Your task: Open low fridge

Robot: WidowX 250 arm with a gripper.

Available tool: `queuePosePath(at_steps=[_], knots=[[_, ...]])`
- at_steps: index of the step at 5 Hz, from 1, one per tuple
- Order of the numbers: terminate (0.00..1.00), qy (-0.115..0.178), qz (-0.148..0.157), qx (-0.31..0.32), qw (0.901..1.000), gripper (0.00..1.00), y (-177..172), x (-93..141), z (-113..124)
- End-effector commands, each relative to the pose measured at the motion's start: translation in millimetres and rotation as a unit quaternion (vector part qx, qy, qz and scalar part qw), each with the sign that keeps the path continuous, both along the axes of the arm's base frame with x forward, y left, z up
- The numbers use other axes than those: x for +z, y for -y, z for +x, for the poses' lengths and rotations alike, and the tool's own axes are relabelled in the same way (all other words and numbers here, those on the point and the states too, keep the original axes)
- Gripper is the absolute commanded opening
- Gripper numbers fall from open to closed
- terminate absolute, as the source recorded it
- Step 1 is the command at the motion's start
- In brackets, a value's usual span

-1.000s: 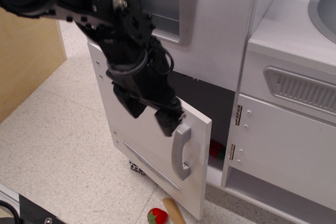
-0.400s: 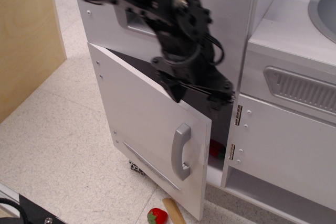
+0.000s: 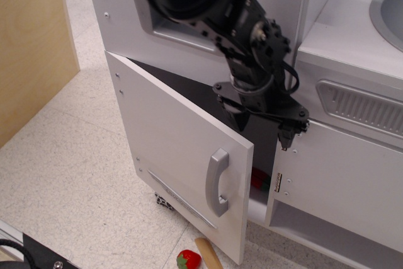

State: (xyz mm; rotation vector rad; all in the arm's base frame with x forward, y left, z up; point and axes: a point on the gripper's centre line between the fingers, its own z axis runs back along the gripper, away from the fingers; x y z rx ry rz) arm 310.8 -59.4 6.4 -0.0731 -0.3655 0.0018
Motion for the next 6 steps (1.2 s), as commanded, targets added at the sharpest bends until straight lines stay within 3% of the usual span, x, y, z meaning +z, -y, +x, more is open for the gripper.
queuePosePath(at_steps=[1, 4, 6], knots=[[0.00, -0.020, 0.026, 0.002, 0.9994, 1.00, -14.3, -17.6, 0.2], [0.00, -0.065, 0.047, -0.015, 0.9967, 1.00, -62.7, -35.4, -53.1], [0.00, -0.040, 0.083, -0.049, 0.9945, 1.00, -106.3, -40.9, -93.2]])
